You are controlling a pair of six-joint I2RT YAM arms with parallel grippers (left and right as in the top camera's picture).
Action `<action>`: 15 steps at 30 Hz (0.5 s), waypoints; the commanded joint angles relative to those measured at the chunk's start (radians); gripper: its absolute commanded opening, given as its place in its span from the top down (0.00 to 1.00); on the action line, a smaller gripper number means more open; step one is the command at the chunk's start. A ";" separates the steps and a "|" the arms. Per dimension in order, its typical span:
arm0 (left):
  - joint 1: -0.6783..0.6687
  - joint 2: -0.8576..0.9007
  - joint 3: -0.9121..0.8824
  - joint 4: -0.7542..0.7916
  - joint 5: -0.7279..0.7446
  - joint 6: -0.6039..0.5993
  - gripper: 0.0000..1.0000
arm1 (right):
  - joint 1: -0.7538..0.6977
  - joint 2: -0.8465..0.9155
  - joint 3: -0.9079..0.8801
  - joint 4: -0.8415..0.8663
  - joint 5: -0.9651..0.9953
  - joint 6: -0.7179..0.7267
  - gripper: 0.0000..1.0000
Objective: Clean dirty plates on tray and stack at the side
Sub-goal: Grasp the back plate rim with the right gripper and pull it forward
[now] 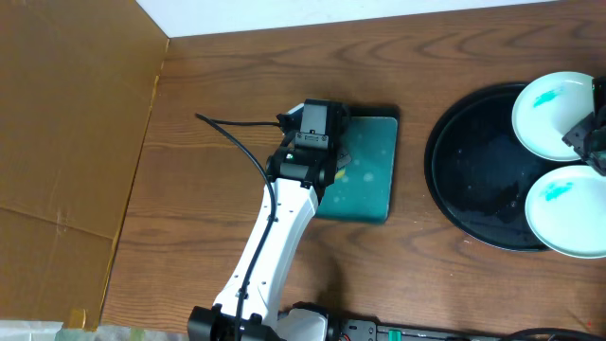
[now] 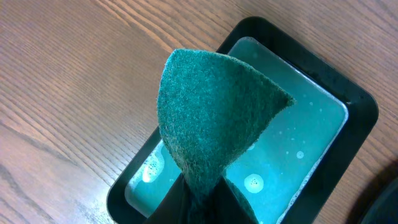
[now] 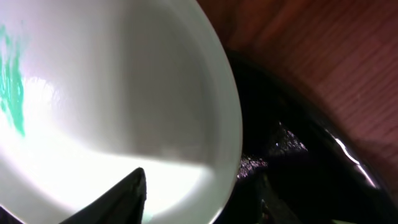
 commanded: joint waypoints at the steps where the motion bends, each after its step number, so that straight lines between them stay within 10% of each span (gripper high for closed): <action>1: 0.005 -0.002 -0.004 0.000 -0.009 -0.005 0.93 | 0.008 0.035 -0.007 0.008 0.019 0.011 0.55; 9: 0.005 -0.002 -0.004 0.000 -0.009 -0.005 0.93 | 0.009 0.089 -0.007 0.014 0.018 0.006 0.65; 15: 0.005 -0.002 -0.004 0.000 -0.009 -0.005 0.93 | 0.013 0.087 0.006 0.064 0.017 -0.075 0.94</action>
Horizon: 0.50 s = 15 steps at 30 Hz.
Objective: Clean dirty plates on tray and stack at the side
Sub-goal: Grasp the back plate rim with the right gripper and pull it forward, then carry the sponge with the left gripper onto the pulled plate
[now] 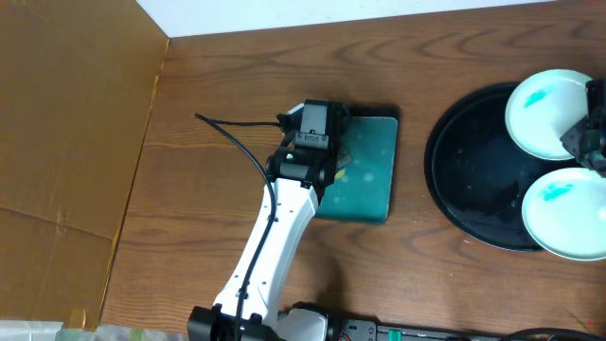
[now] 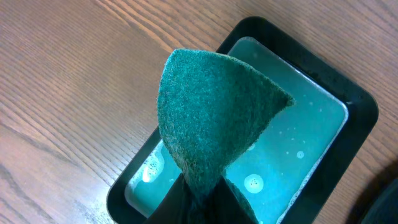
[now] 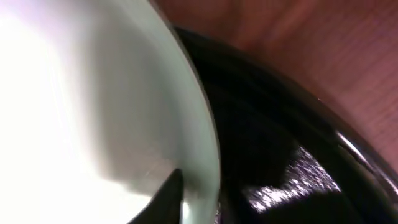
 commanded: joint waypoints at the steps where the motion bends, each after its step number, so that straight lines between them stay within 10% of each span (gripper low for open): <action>1: 0.005 -0.002 -0.004 0.000 -0.009 -0.005 0.93 | 0.010 0.016 0.013 0.008 0.013 -0.058 0.97; 15: 0.005 0.039 -0.004 0.020 0.055 -0.005 0.93 | 0.019 0.006 0.106 0.028 -0.536 -0.603 0.99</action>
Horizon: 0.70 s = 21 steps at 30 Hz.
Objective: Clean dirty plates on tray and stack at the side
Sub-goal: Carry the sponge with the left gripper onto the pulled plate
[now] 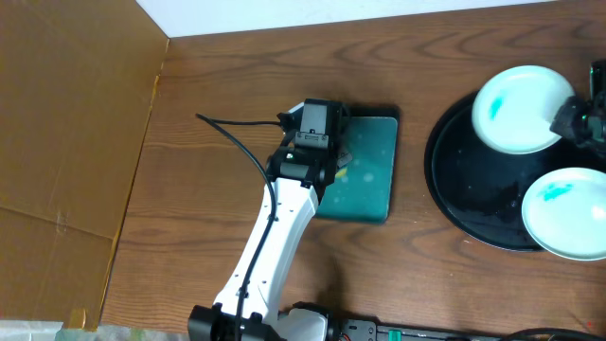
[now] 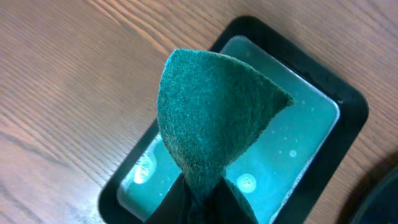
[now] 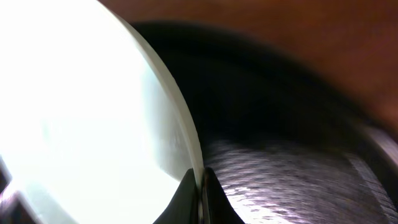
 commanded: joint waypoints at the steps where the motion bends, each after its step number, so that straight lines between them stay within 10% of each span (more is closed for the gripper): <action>1: 0.005 0.046 -0.004 0.004 0.030 -0.005 0.92 | 0.023 0.006 0.016 -0.026 -0.337 -0.268 0.99; 21: 0.004 0.451 -0.004 0.171 0.216 0.053 0.93 | 0.038 0.007 -0.013 -0.206 -0.181 -0.458 0.99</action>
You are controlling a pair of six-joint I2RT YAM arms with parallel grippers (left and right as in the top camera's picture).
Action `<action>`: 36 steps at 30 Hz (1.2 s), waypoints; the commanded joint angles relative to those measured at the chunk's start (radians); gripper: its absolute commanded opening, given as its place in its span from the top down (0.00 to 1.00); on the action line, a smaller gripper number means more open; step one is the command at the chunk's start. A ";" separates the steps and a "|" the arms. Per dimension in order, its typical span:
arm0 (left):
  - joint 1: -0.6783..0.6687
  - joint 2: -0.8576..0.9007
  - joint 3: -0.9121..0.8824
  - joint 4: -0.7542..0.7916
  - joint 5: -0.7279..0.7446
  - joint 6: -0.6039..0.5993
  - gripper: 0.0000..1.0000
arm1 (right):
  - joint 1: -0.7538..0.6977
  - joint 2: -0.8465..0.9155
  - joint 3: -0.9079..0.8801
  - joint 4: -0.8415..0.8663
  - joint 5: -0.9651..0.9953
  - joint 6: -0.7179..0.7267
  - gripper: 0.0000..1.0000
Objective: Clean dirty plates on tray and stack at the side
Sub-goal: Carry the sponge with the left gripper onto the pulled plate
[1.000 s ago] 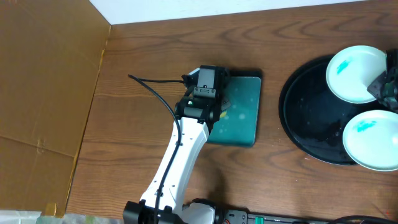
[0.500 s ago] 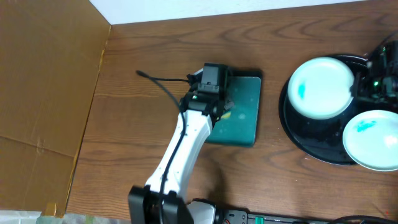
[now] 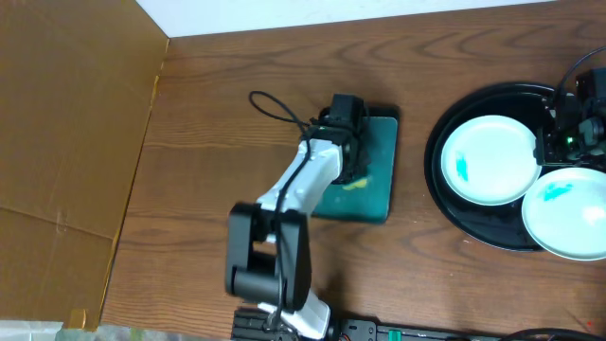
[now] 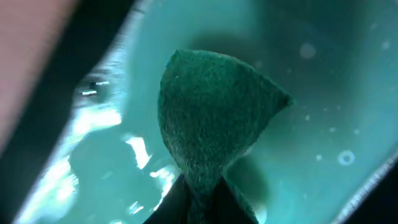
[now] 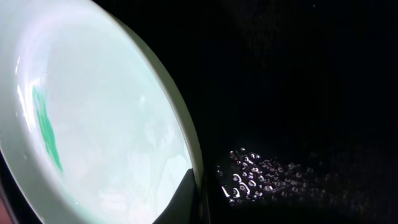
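Observation:
My left gripper (image 4: 199, 202) is shut on a green scouring sponge (image 4: 214, 118), held low in the teal soapy water of the black basin (image 4: 323, 93). Overhead, that gripper (image 3: 347, 163) sits over the basin (image 3: 376, 185). A white plate (image 3: 488, 159) with a teal smear lies tilted in the middle left of the round black tray (image 3: 473, 225). My right gripper (image 3: 546, 147) is shut on its right rim; in the right wrist view a finger (image 5: 185, 198) presses the plate (image 5: 99, 143) edge. A second smeared plate (image 3: 570, 213) rests at the tray's lower right.
A brown cardboard sheet (image 3: 66, 142) covers the table's left side. A black cable (image 3: 275, 106) loops beside the left arm. Bare wood lies between basin and tray. Water drops (image 5: 249, 174) shine on the tray floor.
My left gripper has gone from above the basin down into its water, sponge still gripped. My right gripper has carried the plate from the tray's upper rim to the tray's middle left.
The right gripper first stood at the rim of the upper plate at the tray's far right. Then the plate sat slightly left, then over the tray's top edge, and now mid-tray. The left gripper held the sponge above the basin throughout, and now has it in the water.

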 commanded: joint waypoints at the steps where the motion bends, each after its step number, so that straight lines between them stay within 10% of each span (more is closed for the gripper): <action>1: 0.004 0.070 -0.004 0.032 0.069 0.043 0.93 | 0.003 0.007 -0.013 0.006 0.002 -0.047 0.99; 11: 0.005 0.096 -0.003 0.056 -0.026 0.128 0.93 | 0.003 0.008 -0.015 0.011 -0.080 -0.128 0.99; 23: -0.012 -0.301 -0.003 0.037 0.012 0.148 0.93 | 0.003 0.044 -0.018 0.030 -0.079 -0.169 0.99; 36: -0.248 -0.293 -0.003 0.101 0.087 0.100 0.93 | 0.002 0.077 -0.018 0.075 -0.071 -0.103 0.90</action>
